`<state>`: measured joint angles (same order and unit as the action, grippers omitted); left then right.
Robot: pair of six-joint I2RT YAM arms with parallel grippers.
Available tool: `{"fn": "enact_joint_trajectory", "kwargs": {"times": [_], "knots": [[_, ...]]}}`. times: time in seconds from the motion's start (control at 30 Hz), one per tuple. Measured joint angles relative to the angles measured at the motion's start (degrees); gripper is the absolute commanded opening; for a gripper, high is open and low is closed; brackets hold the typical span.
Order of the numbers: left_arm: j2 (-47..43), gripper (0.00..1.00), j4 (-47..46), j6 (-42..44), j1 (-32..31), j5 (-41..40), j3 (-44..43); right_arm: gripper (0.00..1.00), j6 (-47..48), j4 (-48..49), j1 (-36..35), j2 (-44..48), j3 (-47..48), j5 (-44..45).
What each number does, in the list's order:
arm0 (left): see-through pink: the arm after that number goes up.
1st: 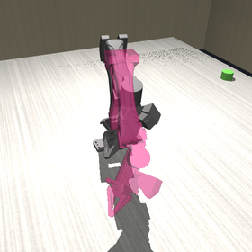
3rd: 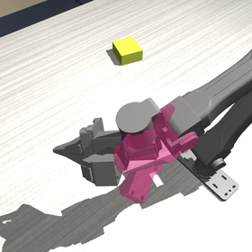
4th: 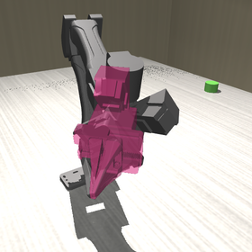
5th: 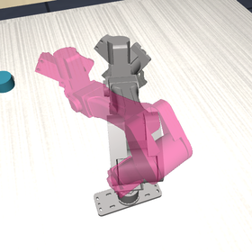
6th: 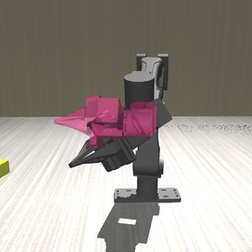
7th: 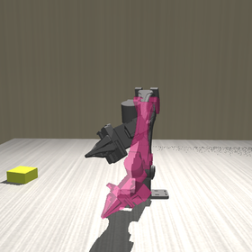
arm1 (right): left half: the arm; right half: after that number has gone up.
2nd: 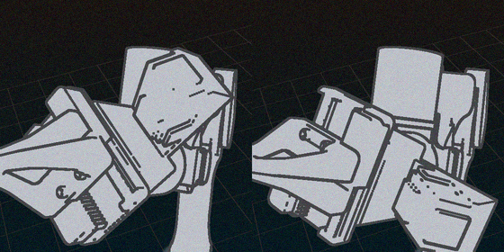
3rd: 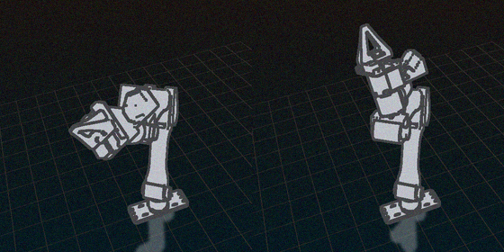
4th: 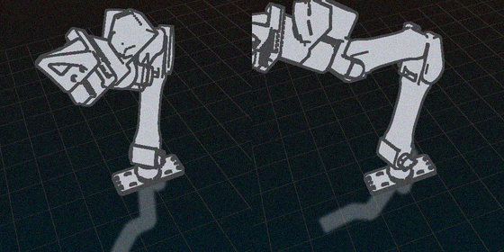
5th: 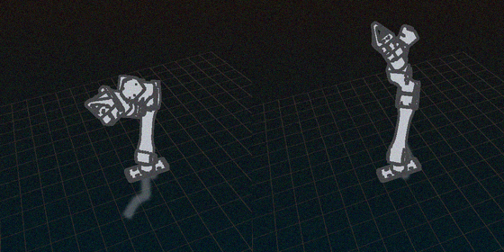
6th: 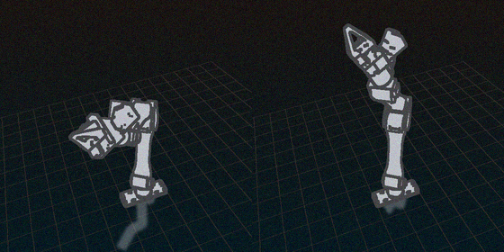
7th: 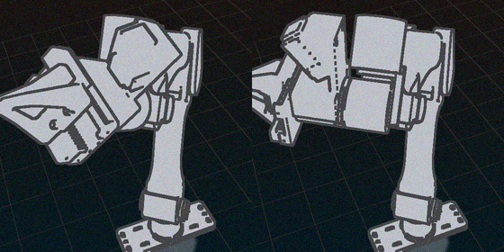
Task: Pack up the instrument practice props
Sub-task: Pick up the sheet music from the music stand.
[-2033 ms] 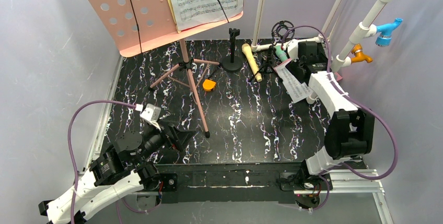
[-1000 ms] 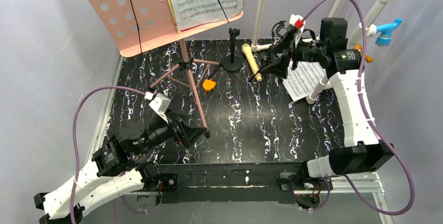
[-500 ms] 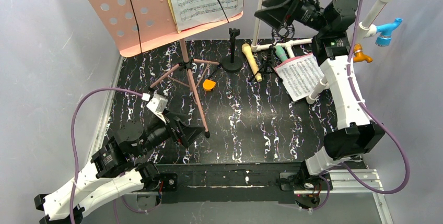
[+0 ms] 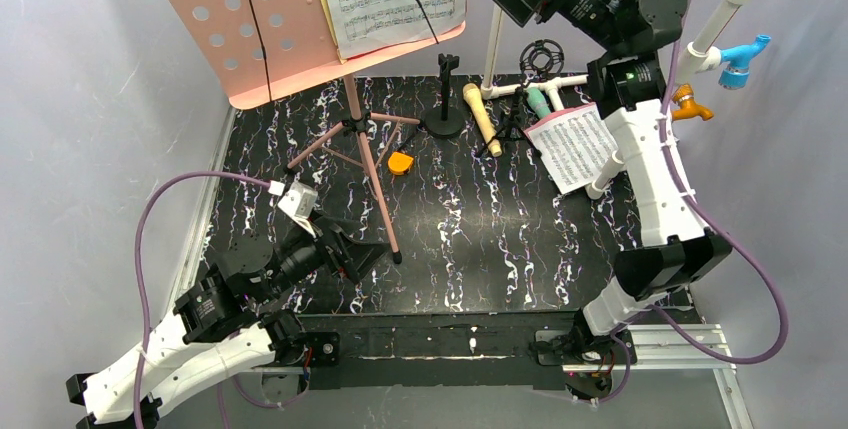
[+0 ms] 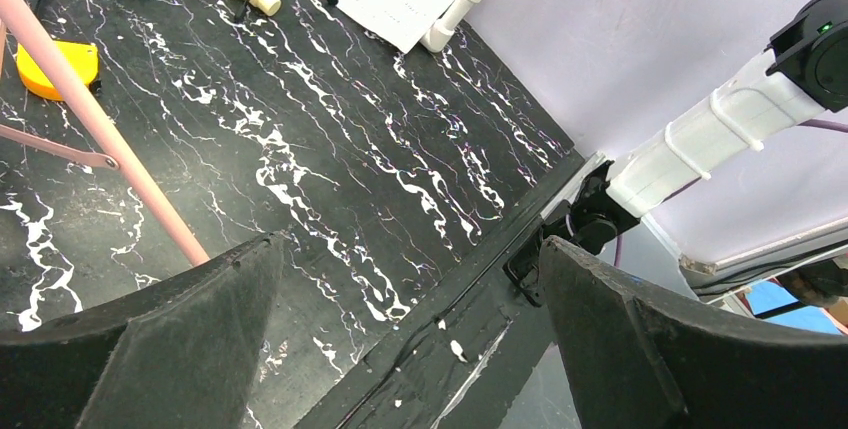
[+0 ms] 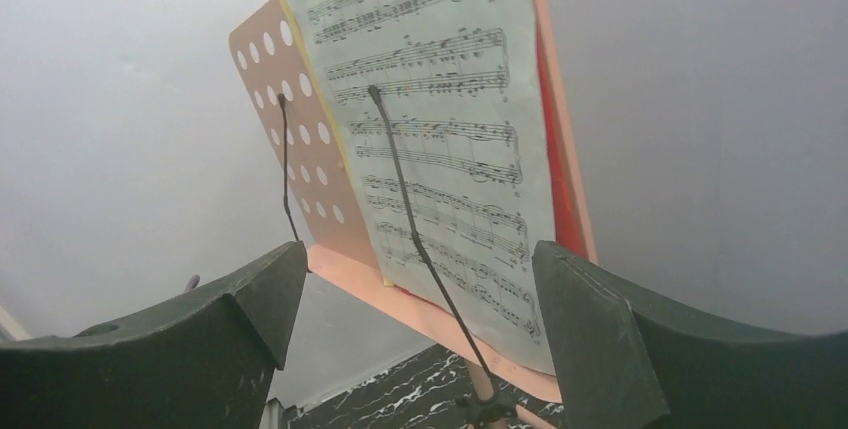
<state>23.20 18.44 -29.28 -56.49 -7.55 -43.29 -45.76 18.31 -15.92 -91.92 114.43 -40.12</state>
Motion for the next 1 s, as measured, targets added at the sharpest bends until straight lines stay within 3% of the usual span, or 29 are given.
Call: {"fn": "enact_joint_trajectory", "kwargs": {"times": [1.0], "knots": [[1.0, 1.00, 0.0, 0.7, 0.0, -1.1, 0.0, 0.89, -2.3, 0.0, -2.6, -4.2, -0.2, 1.6]]}}
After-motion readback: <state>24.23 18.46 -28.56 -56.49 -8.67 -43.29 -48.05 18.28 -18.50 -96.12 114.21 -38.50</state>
